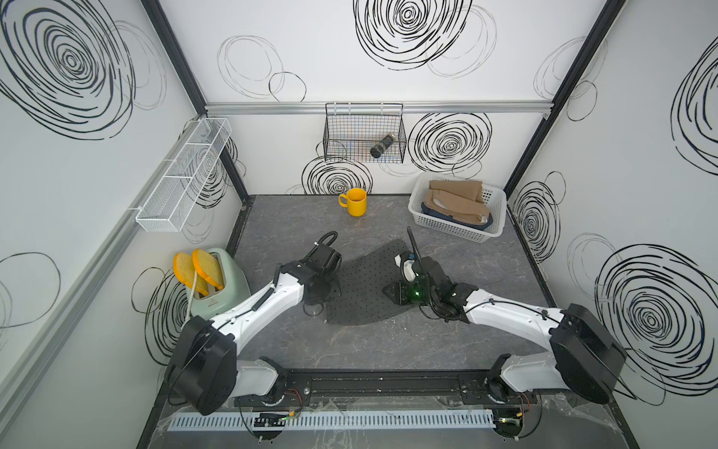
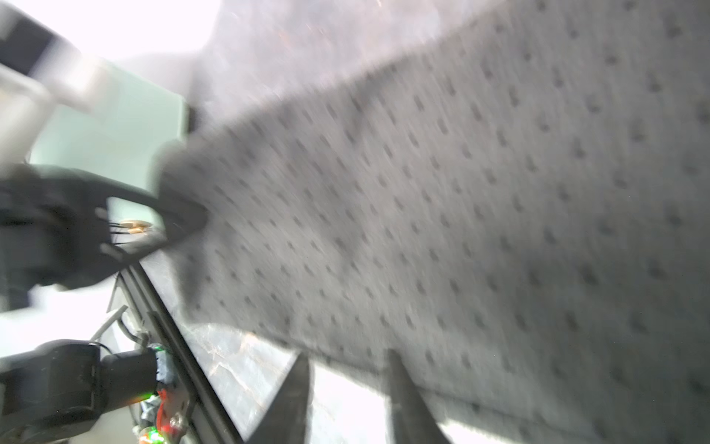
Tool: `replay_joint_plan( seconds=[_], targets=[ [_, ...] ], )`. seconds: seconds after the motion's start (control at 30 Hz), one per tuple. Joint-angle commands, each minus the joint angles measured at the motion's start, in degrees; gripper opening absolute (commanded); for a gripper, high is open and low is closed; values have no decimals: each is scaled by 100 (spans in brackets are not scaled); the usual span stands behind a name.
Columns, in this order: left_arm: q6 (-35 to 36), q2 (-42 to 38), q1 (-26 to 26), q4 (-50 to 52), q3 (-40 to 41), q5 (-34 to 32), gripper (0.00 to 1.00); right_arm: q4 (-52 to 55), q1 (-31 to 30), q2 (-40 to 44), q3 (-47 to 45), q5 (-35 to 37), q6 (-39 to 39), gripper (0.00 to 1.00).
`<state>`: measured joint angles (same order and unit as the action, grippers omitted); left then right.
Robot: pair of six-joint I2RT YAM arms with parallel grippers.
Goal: Roll up the skirts
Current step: Adjust the skirt at the center of the board, then roll the skirt at the center of the board.
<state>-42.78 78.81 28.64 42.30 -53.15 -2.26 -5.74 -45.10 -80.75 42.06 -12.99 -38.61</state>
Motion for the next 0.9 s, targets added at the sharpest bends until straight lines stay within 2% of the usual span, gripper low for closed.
replay_joint_plan(
  seconds=[0.0, 0.1, 0.23, 0.3, 0.43, 0.57, 0.67, 0.87],
  targets=[
    [365, 178, 64, 790, -515, -321, 0, -398, 40, -941, 936, -652, -351, 17],
    [410, 273, 26, 977, -820, -210, 0, 181, -160, -2236, 2190, -1261, -527, 9],
    [425, 525, 54, 1317, -1338, -216, 0, -116, -400, -3331, 2753, -1681, -945, 5],
    [348, 610, 51, 1317, -1483, -97, 0, -115, -471, -3672, 2840, -1650, -1117, 3],
    [82, 880, 136, 1207, -1785, 282, 0, -624, -411, -3918, 2613, -1906, -1333, 3],
    [-252, 1338, 291, 845, -2031, 973, 0, -1037, -348, -3984, 2322, -2077, -1429, 3],
    [-443, 1768, 404, 728, -2272, 869, 0, -1309, -231, -3955, 2017, -2242, -1528, 3],
    [-484, 2657, 449, 859, -2607, 537, 0, -1717, 126, -3129, 1124, -2241, -1639, 7]
  ],
)
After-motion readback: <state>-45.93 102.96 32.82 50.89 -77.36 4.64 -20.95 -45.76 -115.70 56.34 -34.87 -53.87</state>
